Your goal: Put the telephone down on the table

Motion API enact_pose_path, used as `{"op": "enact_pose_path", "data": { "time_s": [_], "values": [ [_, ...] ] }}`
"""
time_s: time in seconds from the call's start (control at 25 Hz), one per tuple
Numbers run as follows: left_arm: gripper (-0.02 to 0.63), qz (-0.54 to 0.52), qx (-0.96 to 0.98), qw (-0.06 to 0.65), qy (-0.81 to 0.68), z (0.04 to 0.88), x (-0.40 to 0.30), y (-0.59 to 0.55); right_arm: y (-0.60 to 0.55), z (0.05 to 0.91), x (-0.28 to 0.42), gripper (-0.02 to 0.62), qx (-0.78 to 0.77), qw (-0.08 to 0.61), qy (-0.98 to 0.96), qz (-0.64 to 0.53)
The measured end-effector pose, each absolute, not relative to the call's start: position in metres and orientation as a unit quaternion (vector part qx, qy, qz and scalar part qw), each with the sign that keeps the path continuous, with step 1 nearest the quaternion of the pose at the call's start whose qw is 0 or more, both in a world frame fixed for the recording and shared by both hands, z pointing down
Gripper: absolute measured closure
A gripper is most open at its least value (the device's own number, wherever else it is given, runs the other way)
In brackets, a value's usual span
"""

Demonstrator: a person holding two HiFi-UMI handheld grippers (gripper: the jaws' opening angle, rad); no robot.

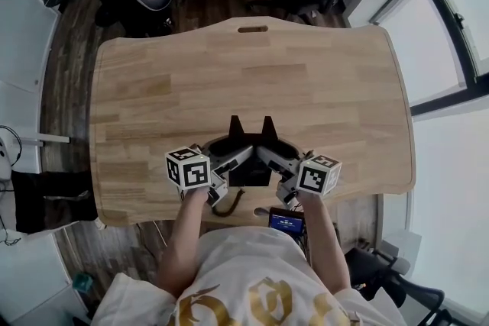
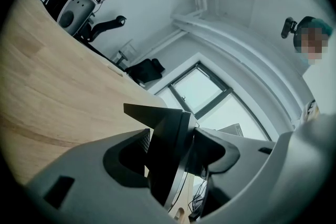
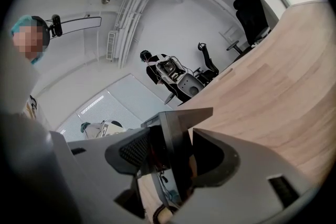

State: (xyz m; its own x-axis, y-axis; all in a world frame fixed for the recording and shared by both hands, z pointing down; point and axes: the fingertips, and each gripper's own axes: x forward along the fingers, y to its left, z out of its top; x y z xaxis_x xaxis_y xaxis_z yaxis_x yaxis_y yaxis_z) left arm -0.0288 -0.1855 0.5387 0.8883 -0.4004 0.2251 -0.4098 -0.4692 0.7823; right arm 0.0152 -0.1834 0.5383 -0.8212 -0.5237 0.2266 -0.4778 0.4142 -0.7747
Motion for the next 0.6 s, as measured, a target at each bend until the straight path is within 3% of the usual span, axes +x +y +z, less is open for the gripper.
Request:
{"op": "enact_pose_path", "data": {
  "time_s": [0.6],
  "values": [
    [0.359,0.006,0.84,0.486,-0.24,0.572,-0.03,-0.202,-0.201,0.572,0.013,0.368,-0.286,-0.004,0.829,-0.481]
  ]
}}
